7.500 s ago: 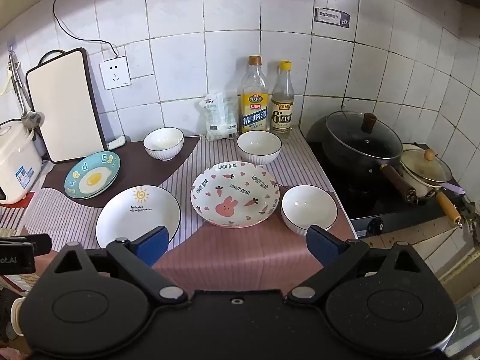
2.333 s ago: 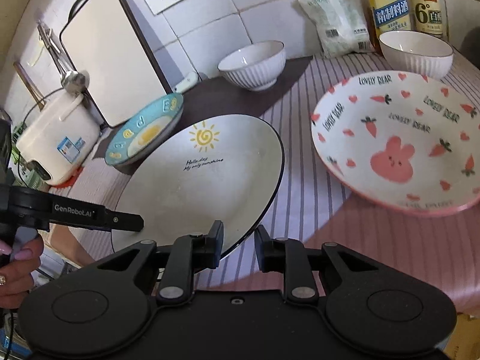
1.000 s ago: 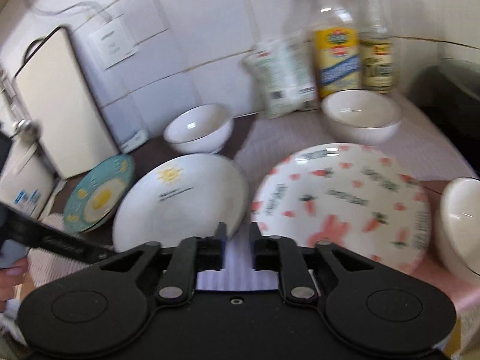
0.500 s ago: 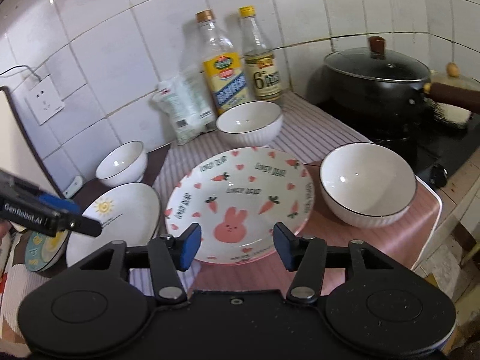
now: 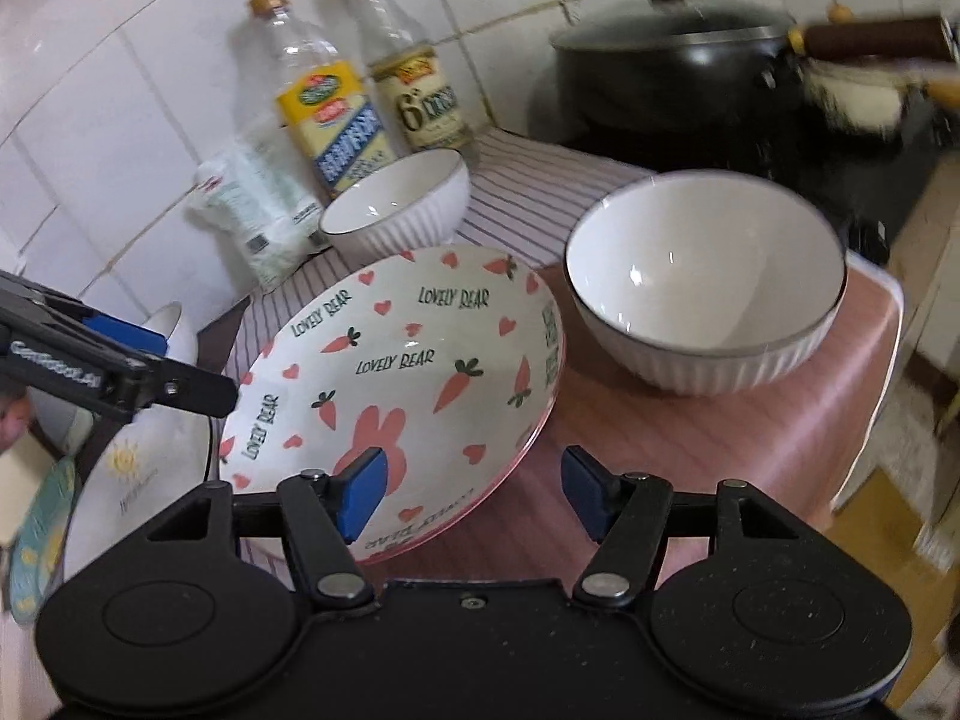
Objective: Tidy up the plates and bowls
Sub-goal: 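Grasp the LOVELY BEAR bunny plate rim with the right tool while the left tool holds the sun plate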
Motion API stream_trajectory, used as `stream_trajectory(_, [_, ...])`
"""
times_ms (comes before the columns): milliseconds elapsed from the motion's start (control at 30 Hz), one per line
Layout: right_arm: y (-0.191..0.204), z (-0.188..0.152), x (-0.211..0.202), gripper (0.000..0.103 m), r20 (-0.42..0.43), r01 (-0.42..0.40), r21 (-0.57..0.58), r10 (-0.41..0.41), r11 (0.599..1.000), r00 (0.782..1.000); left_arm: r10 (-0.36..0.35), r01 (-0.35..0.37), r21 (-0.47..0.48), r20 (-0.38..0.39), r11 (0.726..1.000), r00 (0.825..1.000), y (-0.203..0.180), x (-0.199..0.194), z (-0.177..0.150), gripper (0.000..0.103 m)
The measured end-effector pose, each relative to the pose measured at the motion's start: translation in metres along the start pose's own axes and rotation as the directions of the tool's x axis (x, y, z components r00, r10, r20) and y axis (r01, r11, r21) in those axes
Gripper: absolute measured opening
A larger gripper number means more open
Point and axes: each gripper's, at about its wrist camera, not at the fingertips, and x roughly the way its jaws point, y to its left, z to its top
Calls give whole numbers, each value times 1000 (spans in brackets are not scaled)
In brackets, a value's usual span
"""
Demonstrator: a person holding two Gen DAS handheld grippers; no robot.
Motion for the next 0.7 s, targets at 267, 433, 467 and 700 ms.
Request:
stream_trajectory(267, [-5, -12, 11, 47, 63, -47, 131, 39, 990, 997, -32, 31, -15, -63, 999, 997, 17, 44, 17, 92])
stream_trajectory(433, [-8, -13, 14, 26, 81, -15, 161, 2, 987, 997, -66, 67, 4, -73, 998, 995, 22, 54, 20, 71])
stream_trajectory(467, [-9, -14, 14, 22, 82, -4, 167, -10, 986, 997, -75, 75, -2, -82, 997, 994, 23, 55, 20, 59])
stream_trajectory(700, [-10, -14, 15, 21, 95, 9, 194, -28, 981, 995, -155, 148, -63, -126, 987, 980, 26, 60, 24, 34])
